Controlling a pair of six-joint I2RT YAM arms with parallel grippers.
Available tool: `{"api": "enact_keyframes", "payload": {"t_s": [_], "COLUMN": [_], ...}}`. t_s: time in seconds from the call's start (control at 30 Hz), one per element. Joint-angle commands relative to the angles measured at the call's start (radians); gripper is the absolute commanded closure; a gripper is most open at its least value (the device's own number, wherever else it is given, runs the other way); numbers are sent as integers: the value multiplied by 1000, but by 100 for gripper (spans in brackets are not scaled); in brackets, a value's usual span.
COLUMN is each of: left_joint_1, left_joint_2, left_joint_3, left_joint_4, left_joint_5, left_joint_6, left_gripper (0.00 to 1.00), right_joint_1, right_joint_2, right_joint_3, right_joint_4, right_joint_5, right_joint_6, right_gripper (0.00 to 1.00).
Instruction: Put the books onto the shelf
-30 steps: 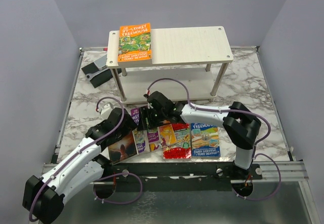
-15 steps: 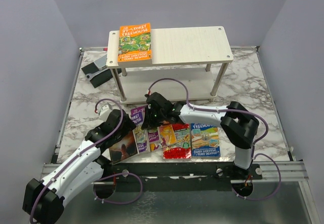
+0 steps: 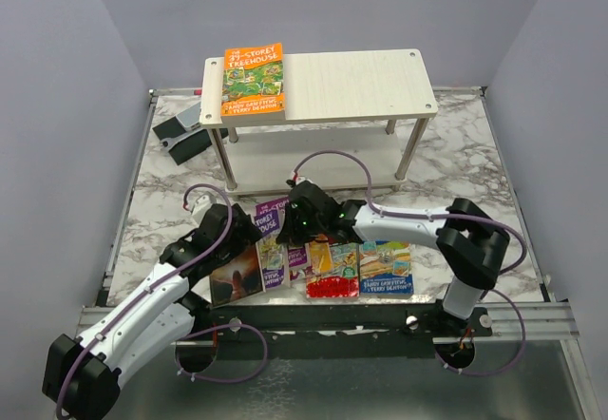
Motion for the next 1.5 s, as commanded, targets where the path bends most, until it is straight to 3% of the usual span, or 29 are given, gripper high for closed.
{"api": "enact_keyframes", "payload": {"t_s": [0.0, 0.43, 0.63, 1.07, 1.47], "left_joint_1": [-4, -4, -4, -6, -7], "left_joint_2": [-12, -17, 41, 132, 226], "left_joint_3": [30, 43, 23, -90, -127], "left_joint_4": [11, 118, 192, 466, 578], "left_joint_5": [83, 225, 355, 574, 619], "left_joint_6": [46, 148, 186, 172, 178], "left_gripper": [1, 1, 1, 1, 1], "right_joint_1": [-15, -57, -103, -153, -185], "right_joint_2": [-103, -369, -454, -439, -424], "right_joint_3": [-83, -237, -330, -454, -536], "right_joint_4": [-103, -183, -177, -107, -103], "right_joint_5": [144, 228, 205, 128, 146], "right_joint_6": [-17, -8, 1, 24, 33], "right_gripper": [100, 99, 99, 99, 99]}}
